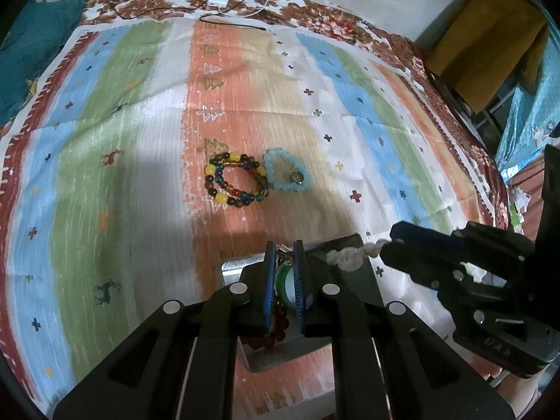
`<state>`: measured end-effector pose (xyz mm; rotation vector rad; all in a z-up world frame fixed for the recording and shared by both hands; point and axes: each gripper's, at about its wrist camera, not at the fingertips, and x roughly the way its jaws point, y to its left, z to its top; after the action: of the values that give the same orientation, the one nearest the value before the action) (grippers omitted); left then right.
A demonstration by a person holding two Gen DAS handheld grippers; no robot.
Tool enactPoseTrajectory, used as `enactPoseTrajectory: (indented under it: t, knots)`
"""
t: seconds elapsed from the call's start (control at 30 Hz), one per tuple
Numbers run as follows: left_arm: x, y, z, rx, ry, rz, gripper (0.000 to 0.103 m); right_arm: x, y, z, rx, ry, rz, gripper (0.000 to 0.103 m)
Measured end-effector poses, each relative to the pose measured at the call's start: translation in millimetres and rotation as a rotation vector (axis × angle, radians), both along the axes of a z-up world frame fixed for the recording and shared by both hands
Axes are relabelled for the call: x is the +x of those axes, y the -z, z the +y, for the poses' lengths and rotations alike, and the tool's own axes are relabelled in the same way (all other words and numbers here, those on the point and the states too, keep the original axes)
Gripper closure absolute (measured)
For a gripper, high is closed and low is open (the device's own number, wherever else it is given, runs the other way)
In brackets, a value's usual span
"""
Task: Organize jewelry
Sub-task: 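Carry the white bracelet into the tin and open the right gripper while the left gripper moves over the tin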
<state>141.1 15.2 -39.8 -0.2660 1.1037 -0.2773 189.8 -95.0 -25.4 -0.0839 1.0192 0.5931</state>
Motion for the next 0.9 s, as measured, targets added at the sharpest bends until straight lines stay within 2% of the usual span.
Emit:
enactPoseTrajectory:
  t: [0.47, 0.63, 0.7, 0.9]
  knots:
    - [-17.4, 7.0, -9.7, 0.008, 0.021, 0.027, 0.093, -23.4, 11.0, -0.5, 0.003, -0.014, 0.048, 0.084]
    - [-14.4, 8.1, -1.3, 0.006, -0.018, 0.03, 0.085, -17.3, 10.2, -11.1, -0.01, 0.057, 0.035, 0.061]
    - [-12.8, 8.8, 2.0, 0.002, -0.03, 0.033, 0.084, -11.7, 10.4, -17.3, -0.006, 0.087, 0.037, 0.059]
    - [-5.7, 10.7, 5.0, 0.006, -0.046, 0.038, 0.075, -0.9, 11.1, -26.5, 0.0, 0.126, 0.04, 0.05]
